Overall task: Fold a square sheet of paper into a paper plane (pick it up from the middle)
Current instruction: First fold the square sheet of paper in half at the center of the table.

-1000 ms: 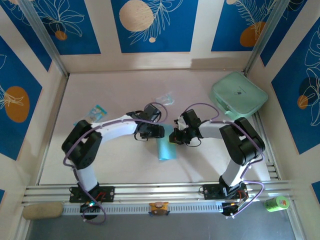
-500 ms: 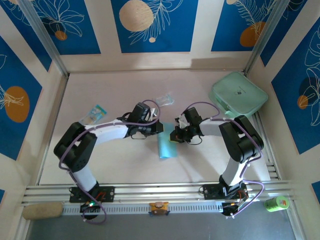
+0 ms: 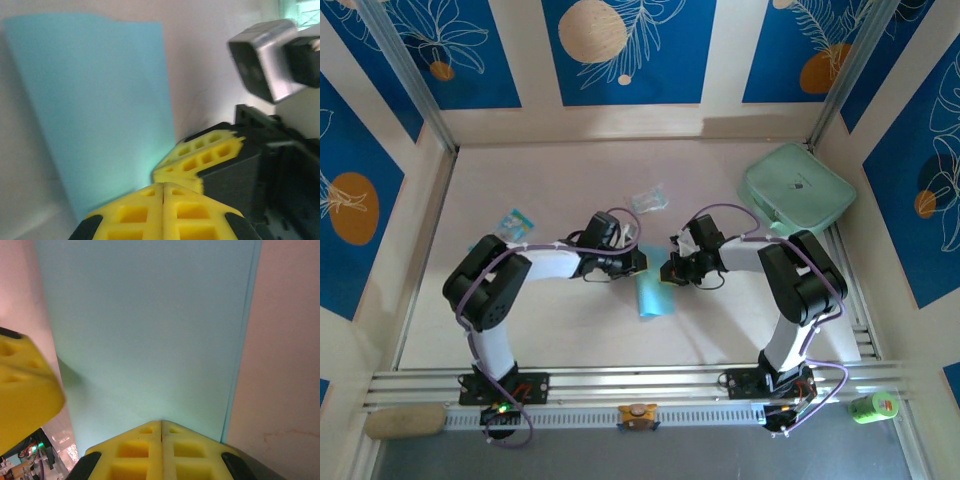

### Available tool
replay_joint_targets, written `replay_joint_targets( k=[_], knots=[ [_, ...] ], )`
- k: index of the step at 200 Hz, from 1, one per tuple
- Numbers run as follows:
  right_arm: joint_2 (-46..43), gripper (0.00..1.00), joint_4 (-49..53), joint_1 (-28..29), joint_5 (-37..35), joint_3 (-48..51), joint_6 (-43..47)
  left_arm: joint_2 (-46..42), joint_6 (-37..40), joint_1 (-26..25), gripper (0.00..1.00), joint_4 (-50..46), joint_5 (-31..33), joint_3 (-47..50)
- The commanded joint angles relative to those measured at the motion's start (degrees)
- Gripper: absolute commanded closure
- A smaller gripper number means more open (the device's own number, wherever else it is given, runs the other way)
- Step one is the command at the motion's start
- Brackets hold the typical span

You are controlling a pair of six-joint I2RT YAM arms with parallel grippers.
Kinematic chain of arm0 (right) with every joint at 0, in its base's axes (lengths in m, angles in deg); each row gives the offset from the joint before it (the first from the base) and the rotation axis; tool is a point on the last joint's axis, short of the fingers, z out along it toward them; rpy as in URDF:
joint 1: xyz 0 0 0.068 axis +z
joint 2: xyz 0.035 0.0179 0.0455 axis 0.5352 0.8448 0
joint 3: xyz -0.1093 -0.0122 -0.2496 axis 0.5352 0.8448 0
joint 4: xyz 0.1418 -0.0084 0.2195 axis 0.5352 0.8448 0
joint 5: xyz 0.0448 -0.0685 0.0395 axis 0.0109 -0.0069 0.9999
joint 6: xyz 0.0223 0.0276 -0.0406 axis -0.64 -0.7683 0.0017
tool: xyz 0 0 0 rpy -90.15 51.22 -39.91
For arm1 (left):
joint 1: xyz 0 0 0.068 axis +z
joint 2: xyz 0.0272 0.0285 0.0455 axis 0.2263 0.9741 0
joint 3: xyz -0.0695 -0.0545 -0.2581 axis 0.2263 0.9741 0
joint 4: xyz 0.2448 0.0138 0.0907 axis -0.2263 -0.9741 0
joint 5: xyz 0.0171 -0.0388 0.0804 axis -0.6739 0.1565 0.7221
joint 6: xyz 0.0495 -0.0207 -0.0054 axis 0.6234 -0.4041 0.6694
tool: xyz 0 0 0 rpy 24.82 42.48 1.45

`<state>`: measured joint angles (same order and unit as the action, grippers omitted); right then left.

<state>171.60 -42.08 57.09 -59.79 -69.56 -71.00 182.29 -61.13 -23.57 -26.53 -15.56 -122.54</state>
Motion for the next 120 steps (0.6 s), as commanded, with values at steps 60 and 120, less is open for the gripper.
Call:
replay_joint_targets(
  k=[60, 120],
  knots=[
    [1.82, 1.0, 4.08, -0.12, -3.58, 1.38, 0.55, 1.38, 4.29, 1.6, 1.0, -2.74, 3.79, 4.54],
    [1.84, 1.0, 3.95, -0.12, -3.52, 1.32, 0.55, 0.1, 4.89, 2.18, 1.0, -5.46, 0.14, -3.42]
  ],
)
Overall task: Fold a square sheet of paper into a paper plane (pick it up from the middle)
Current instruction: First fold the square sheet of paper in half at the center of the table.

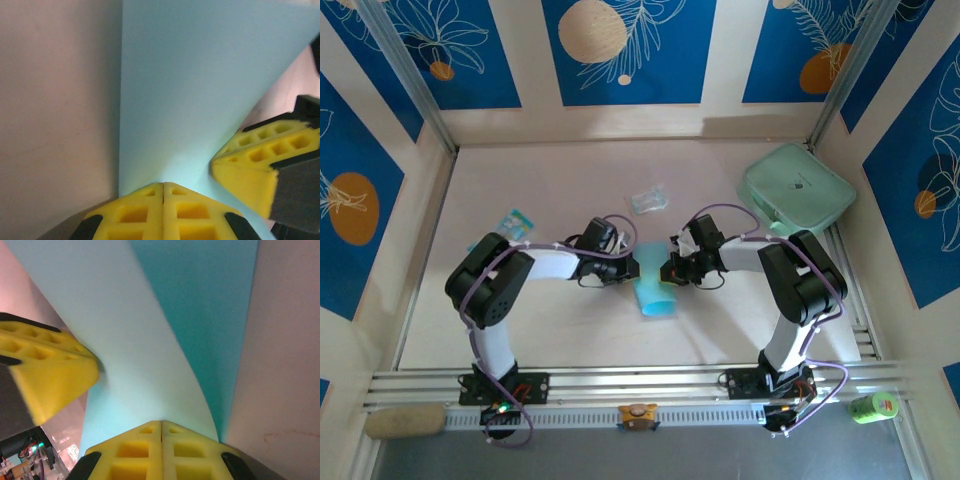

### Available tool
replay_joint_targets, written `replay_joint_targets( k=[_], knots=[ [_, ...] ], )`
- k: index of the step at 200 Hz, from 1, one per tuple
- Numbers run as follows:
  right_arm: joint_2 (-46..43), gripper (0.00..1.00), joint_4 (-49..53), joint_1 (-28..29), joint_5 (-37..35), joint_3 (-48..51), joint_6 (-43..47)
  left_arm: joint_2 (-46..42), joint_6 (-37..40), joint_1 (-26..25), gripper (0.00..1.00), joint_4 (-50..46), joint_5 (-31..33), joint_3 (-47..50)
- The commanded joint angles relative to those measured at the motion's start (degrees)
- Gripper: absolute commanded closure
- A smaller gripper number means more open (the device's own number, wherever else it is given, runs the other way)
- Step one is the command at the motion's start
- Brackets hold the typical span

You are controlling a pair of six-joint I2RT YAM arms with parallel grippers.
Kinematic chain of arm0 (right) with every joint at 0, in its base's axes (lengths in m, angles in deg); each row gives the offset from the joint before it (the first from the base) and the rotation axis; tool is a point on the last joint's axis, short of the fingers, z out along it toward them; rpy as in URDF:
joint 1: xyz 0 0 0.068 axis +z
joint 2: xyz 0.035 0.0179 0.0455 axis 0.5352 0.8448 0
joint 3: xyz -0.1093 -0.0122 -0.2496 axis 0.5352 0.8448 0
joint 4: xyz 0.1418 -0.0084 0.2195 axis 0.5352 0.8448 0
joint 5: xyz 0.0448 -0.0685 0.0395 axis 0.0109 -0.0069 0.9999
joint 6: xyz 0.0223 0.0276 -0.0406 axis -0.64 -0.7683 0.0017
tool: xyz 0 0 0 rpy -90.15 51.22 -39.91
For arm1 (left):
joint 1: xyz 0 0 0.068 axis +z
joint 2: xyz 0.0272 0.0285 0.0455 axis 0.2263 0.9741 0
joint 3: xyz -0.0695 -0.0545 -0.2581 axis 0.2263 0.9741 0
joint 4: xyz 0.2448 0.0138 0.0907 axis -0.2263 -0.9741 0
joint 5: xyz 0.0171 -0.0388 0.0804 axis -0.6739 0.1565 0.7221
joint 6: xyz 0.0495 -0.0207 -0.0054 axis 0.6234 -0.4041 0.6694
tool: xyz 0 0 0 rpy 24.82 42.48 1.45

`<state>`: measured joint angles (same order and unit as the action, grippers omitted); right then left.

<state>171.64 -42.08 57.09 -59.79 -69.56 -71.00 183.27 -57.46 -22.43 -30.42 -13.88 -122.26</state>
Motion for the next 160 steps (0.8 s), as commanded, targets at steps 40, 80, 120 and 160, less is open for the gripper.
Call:
replay_joint_targets(
  k=[40, 80, 120, 160],
  knots=[
    [1.85, 1.0, 3.78, -0.03, -3.52, 1.41, 0.46, 4.0, 1.05, 2.78, 1.0, 0.08, -5.54, -5.1],
    [1.69, 1.0, 3.9, -0.03, -3.69, 1.6, 0.37, 7.55, 0.98, 3.91, 1.0, 1.84, -5.4, -3.24],
    [1.69, 1.0, 4.51, -0.03, -4.15, 1.51, 0.55, 6.63, 3.39, 5.58, 1.0, -1.68, -5.28, -4.19],
    [1.69, 1.0, 4.29, -0.03, -3.87, 1.62, 0.55, 5.19, 4.64, 5.69, 1.0, -3.96, -8.69, -8.95]
  ],
)
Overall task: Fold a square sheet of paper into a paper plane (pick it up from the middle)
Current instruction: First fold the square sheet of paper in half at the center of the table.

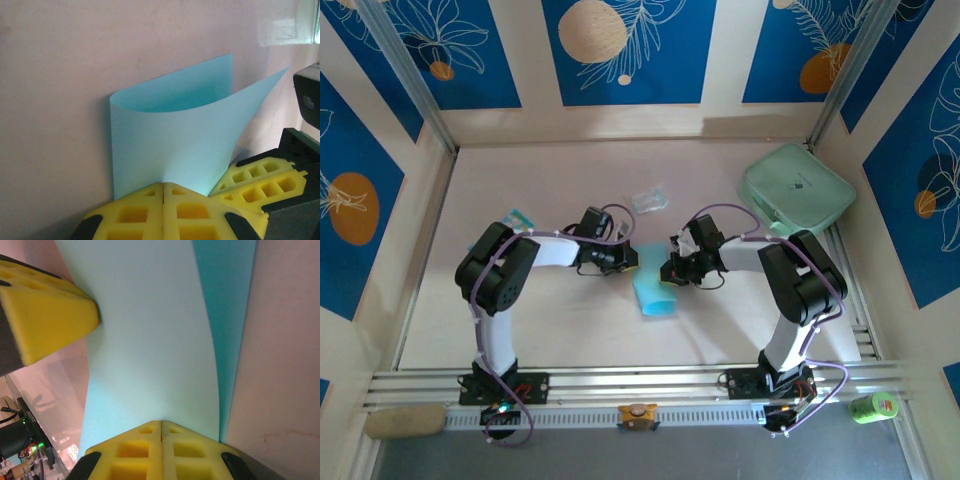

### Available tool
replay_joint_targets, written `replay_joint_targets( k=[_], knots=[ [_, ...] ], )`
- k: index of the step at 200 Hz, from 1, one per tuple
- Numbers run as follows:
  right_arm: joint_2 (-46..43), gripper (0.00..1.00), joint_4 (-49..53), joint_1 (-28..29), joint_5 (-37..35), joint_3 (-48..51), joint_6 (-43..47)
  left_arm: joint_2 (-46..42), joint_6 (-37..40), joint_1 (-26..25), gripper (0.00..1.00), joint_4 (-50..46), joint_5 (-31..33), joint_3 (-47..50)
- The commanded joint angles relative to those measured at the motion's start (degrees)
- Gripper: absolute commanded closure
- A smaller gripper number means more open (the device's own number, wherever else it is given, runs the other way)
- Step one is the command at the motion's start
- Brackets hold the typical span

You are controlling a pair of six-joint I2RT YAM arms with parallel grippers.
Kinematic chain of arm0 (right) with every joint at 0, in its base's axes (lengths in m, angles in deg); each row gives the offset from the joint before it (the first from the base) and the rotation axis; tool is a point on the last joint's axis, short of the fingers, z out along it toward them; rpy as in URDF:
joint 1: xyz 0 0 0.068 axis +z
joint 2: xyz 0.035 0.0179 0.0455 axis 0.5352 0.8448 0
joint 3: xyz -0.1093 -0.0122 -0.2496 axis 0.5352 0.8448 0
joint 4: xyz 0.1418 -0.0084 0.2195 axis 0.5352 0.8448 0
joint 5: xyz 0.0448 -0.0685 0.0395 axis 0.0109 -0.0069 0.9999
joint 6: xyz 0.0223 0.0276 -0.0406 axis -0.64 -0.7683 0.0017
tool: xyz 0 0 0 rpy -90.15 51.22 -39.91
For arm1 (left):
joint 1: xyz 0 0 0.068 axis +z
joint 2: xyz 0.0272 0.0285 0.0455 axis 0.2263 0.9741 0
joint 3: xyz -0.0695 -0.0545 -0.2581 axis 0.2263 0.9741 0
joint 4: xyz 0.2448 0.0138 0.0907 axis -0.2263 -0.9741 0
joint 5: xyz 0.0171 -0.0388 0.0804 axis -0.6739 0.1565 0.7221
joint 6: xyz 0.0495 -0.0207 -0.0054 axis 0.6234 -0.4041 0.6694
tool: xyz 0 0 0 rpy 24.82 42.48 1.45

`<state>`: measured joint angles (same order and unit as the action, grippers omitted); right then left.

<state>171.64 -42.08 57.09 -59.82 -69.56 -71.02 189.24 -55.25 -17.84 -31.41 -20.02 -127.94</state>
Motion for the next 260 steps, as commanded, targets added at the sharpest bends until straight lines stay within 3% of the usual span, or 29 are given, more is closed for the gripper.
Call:
replay_joint_targets(
  k=[1, 75, 124, 177, 260],
  knots=[
    [1.69, 1.0, 4.3, -0.03, -3.8, 1.6, 0.57, -0.74, 2.5, 1.11, 1.0, -3.01, -2.71, -3.41],
    [1.86, 1.0, 4.46, 0.05, -3.68, 1.4, 0.56, 4.97, 3.96, 2.78, 1.0, -4.12, -2.93, -6.12],
    [1.78, 1.0, 4.4, 0.05, -3.59, 1.55, 0.65, 4.87, 3.86, 4.0, 1.0, -3.98, 3.61, -5.31],
    [1.51, 1.0, 3.95, 0.05, -3.14, 1.89, 0.57, 3.53, -3.68, 5.19, 1.0, -0.79, 9.6, -4.3],
    [1.6, 1.0, 3.71, 0.05, -2.64, 1.9, 0.75, 4.67, -5.68, 5.96, 1.0, -5.98, 12.24, -7.88]
  ],
)
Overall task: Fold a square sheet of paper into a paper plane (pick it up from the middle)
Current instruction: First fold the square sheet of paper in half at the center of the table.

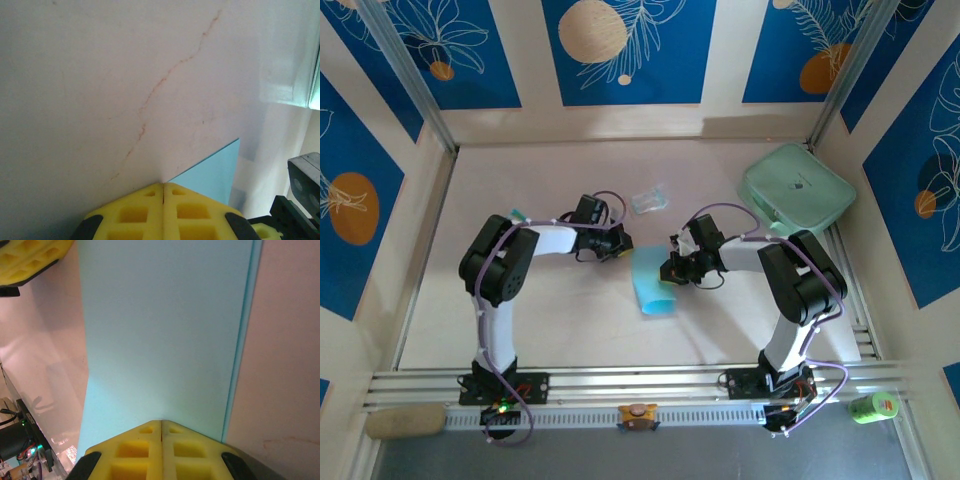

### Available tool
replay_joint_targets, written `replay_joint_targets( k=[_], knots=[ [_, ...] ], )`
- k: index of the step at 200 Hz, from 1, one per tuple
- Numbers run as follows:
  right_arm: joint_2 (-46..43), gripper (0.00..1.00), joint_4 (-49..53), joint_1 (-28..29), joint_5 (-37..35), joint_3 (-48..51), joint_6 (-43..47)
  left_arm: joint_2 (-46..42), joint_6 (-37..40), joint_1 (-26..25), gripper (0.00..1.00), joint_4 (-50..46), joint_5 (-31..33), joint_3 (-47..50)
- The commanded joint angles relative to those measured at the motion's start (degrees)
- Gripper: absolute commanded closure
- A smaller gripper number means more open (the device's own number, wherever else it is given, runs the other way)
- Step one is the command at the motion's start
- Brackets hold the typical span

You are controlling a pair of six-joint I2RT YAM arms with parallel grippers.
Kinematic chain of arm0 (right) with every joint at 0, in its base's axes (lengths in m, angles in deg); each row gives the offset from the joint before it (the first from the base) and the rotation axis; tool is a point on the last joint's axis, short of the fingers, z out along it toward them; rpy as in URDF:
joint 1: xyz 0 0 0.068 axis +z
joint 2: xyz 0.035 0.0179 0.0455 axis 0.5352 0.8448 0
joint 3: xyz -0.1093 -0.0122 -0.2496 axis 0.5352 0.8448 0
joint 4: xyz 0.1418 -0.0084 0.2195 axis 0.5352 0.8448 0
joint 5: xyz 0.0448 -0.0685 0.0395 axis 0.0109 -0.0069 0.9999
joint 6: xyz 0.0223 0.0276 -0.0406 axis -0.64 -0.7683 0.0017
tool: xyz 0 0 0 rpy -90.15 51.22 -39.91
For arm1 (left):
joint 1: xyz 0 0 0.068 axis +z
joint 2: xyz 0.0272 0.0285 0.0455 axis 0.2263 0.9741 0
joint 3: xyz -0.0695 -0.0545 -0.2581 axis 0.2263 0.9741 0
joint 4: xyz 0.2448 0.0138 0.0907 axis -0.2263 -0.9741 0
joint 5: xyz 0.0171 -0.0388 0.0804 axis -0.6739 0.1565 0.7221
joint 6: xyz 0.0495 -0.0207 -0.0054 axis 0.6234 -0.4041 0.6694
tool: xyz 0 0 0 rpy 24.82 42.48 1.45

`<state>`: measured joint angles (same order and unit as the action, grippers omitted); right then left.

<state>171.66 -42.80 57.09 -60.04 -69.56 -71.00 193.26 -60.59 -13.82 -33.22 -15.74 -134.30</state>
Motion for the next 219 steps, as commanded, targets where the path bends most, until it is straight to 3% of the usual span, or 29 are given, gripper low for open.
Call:
replay_joint_targets(
  k=[1, 40, 81, 128, 161, 219],
  knots=[
    [1.62, 1.0, 4.42, 0.05, -2.41, 1.91, 0.72, 0.65, -0.35, 1.93, 1.0, -4.28, 7.91, -1.51],
    [1.79, 1.0, 4.41, 0.4, -2.48, 1.65, 0.55, -2.33, -0.23, 1.58, 0.99, -8.25, 9.67, -3.33],
    [1.76, 1.0, 4.67, 0.41, -2.61, 1.54, 0.64, -8.17, 2.26, -0.79, 0.96, -8.38, 5.92, -1.93],
    [1.76, 1.0, 4.67, 0.23, -2.48, 1.61, 0.72, -12.66, 2.36, -5.89, 0.95, -4.92, -3.17, 3.71],
    [1.66, 1.0, 4.65, 0.15, -2.48, 1.63, 0.72, -12.38, 1.46, -9.33, 0.96, -3.73, -6.46, 7.09],
    [1.48, 1.0, 4.67, -0.03, -2.42, 1.83, 0.72, -9.15, 2.18, -9.91, 0.96, -5.7, -5.7, 8.93]
  ],
)
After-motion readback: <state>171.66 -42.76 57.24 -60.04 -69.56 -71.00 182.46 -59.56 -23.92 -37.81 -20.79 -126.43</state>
